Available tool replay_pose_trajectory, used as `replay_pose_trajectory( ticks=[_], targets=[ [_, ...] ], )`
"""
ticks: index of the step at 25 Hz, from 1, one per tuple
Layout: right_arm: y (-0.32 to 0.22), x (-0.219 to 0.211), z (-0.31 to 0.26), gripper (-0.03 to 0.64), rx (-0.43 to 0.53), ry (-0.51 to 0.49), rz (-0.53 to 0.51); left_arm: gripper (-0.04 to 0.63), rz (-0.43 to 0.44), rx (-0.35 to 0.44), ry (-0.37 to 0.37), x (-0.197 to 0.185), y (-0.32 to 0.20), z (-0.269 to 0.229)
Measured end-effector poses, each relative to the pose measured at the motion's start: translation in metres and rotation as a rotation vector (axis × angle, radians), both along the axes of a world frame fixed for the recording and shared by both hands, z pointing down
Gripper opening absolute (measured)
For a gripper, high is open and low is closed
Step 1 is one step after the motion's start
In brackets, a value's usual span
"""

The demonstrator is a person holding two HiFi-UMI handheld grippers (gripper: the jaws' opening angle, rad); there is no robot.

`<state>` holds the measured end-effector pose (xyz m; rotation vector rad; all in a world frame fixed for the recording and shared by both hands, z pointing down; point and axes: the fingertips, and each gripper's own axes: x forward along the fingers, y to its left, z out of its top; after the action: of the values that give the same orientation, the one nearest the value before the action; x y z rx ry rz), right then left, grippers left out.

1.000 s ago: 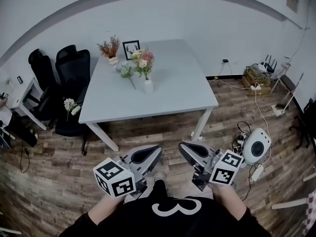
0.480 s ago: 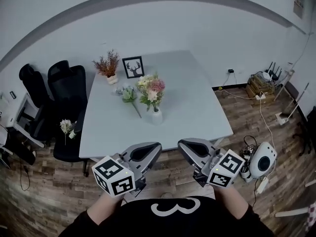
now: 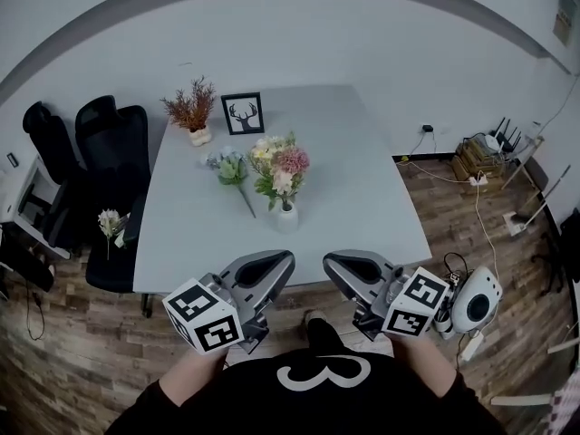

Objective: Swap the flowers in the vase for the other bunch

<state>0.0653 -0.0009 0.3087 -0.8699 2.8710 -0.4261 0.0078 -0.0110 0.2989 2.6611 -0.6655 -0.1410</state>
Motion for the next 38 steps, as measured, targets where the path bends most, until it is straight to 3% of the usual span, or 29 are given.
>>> replay_pose_trajectory(
  ticks=[6,13,20,26,29,38],
  targets=[
    [-0.041,0.009,0.002,0.008,-0.018,-0.042,-0.044,0.038,-0.079,0.019,-0.024,0.004,-0.042,0.0],
    [-0.086,0.013,0.014,0.008,-0.064,-0.058,-0.096,0.346,-0.211,0.046,-0.053,0.004,-0.097,0.006],
    [-0.119,0.018,0.026,0.008,-0.104,-0.063,-0.124,0.504,-0.374,0.059,-0.174,-0.006,-0.154,0.031],
    [-0.143,0.025,0.035,0.008,-0.136,-0.057,-0.137,0.583,-0.491,0.056,-0.257,-0.015,-0.203,0.049],
    [-0.153,0.03,0.04,0.008,-0.152,-0.055,-0.138,0.583,-0.512,0.07,-0.283,-0.012,-0.219,0.052],
    [-0.164,0.029,0.05,0.008,-0.167,-0.026,-0.199,0.583,-0.442,0.034,-0.305,0.007,-0.25,0.074]
  ],
)
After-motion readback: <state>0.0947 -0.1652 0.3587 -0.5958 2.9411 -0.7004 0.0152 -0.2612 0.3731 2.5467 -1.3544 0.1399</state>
